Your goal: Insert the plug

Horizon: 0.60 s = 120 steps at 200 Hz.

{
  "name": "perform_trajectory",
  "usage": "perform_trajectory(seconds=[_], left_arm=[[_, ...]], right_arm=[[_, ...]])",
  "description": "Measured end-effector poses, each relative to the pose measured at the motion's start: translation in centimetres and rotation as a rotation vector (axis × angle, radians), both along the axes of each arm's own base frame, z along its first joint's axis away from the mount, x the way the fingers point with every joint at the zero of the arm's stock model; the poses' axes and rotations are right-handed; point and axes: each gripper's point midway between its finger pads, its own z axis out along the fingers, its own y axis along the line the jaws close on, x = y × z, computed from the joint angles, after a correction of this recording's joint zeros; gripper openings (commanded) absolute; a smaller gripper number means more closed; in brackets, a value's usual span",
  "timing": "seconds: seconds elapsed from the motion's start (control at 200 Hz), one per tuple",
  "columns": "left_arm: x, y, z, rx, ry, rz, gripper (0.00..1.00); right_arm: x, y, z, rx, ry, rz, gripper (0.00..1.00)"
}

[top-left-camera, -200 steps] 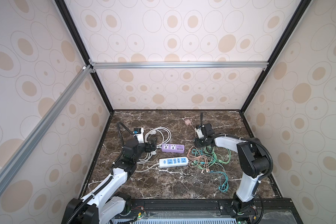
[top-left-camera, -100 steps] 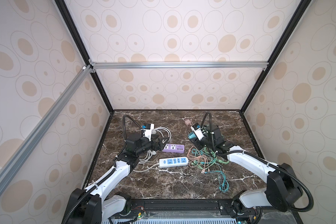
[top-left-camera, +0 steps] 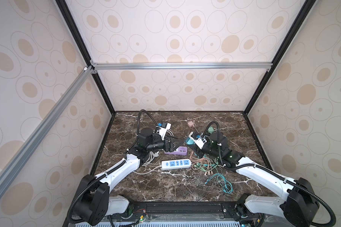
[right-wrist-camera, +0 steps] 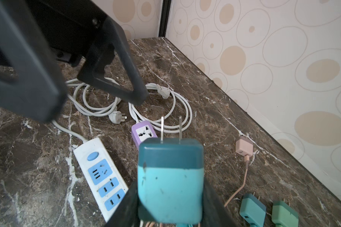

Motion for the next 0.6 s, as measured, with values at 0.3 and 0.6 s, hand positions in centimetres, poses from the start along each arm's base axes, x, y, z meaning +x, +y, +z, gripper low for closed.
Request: perform_trajectory(seconds=[0.3,0.6], left_arm=[[-0.5,-2.1,0.1,-0.005,0.025,-0.076,0.54],[-0.4,-3.0,-0.6,0.011,0.059,-0.101,0.37]], right_arm=[[-0.9,0.7,0.2,-0.027,-0.043,0.039,0.2],[-1.4,0.6,0.6,-0.04,-0.081,0.046,0.21]])
